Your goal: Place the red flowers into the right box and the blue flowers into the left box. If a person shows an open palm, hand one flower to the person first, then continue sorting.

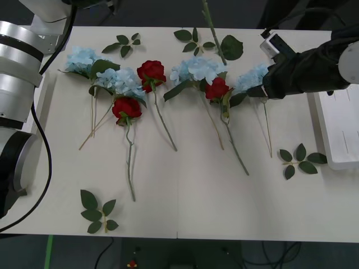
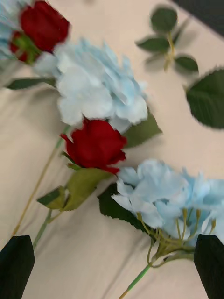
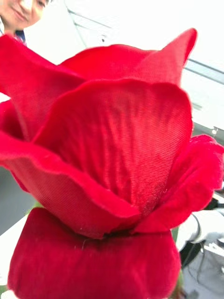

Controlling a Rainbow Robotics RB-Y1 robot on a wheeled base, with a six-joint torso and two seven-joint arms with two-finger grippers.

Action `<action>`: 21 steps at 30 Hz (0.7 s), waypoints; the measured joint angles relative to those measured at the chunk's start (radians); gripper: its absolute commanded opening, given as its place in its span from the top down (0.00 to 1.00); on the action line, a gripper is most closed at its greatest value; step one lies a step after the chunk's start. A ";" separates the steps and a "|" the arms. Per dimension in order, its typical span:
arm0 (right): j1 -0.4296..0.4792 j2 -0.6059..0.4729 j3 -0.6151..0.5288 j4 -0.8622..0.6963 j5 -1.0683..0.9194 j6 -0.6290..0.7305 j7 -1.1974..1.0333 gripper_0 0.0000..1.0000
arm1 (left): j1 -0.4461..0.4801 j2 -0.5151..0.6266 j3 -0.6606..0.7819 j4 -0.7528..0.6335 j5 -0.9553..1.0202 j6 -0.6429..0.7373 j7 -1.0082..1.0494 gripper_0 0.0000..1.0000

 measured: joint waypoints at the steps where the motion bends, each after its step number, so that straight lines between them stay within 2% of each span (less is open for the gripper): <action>1: 0.029 -0.008 -0.038 -0.030 -0.033 0.000 0.034 0.00 | 0.000 -0.002 -0.014 -0.001 0.007 -0.017 -0.015 1.00; 5: 0.164 -0.047 -0.187 -0.108 -0.329 0.000 0.202 0.00 | 0.000 -0.006 -0.078 -0.003 0.023 -0.103 -0.055 1.00; 9: 0.287 -0.082 -0.297 -0.111 -0.570 0.018 0.582 0.00 | 0.001 -0.007 -0.166 -0.004 0.093 -0.214 -0.066 1.00; 11: 0.338 -0.090 -0.344 -0.111 -0.639 0.053 0.675 0.00 | 0.001 -0.007 -0.211 -0.004 0.135 -0.254 -0.066 1.00; 16: 0.429 -0.090 -0.439 -0.111 -0.797 0.125 0.582 0.00 | 0.001 -0.008 -0.258 -0.004 0.169 -0.278 -0.066 1.00; 21: 0.444 -0.073 -0.450 -0.111 -0.914 0.132 0.584 0.00 | 0.001 -0.009 -0.258 -0.004 0.178 -0.278 -0.066 1.00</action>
